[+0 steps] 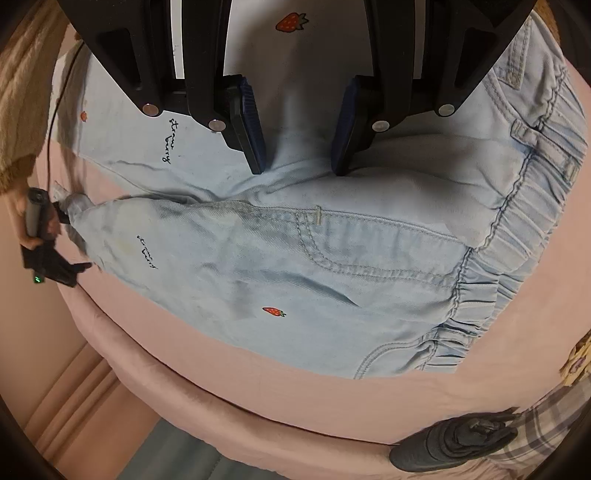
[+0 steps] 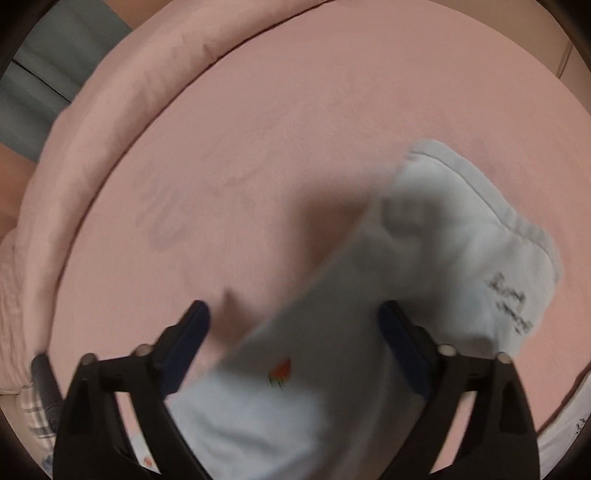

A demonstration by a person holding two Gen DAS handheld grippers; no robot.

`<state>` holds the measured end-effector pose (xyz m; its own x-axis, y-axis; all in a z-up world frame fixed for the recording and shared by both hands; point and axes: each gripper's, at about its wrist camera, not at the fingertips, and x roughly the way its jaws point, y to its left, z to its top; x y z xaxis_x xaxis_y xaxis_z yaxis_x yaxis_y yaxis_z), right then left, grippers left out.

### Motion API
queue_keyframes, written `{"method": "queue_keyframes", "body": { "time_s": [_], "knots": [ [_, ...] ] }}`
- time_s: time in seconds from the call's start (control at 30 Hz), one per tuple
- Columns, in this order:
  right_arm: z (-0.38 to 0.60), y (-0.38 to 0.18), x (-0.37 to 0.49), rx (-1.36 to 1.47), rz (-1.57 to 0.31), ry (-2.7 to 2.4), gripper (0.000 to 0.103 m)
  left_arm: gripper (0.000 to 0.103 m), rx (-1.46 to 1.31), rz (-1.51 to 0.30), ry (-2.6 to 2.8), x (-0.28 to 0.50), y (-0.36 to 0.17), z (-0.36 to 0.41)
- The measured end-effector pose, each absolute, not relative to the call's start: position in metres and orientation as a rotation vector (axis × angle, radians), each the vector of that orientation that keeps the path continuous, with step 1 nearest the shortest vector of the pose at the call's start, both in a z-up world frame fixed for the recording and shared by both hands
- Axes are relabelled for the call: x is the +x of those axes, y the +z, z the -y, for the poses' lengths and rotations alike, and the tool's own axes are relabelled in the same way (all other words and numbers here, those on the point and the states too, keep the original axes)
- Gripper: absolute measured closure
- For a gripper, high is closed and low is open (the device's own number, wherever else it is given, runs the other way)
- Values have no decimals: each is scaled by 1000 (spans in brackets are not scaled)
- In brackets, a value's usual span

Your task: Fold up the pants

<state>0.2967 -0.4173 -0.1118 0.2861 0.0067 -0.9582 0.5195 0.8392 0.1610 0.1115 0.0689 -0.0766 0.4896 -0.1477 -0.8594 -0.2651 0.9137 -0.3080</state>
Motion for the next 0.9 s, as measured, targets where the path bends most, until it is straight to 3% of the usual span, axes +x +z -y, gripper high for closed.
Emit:
{"method": "queue_keyframes", "body": {
  "time_s": [0.07, 0.17, 0.2, 0.23, 0.37, 0.5, 0.53, 0.6, 0.7, 0.9],
  "knots": [
    [397, -112, 295, 341, -1238, -413, 14, 66, -434, -1066, 77, 113, -76, -69],
    [393, -103, 280, 257, -1164, -439, 43, 66, -435, -1070, 76, 113, -76, -68],
    [393, -98, 274, 229, -1143, -448, 71, 66, -440, -1072, 71, 114, -75, -68],
    [398, -93, 263, 223, -1138, -445, 93, 66, -450, -1073, 68, 114, -75, -72],
    [421, -61, 231, 389, -1058, -302, 97, 66, -533, -1078, 53, 117, -70, -83],
    [441, 11, 145, 558, -799, -108, 97, 65, -615, -1027, 25, 114, -53, -92],
    [438, 21, 128, 579, -755, -80, 97, 63, -617, -1016, 17, 114, -47, -92],
    [441, 38, 82, 615, -680, -42, 97, 46, -612, -997, 2, 114, -38, -92],
    [443, 32, 31, 670, -647, -55, 97, 41, -612, -977, 0, 117, -30, -91],
    [463, -44, -3, 773, -759, -141, 97, 41, -676, -1010, -34, 151, -28, -89]
  ]
}}
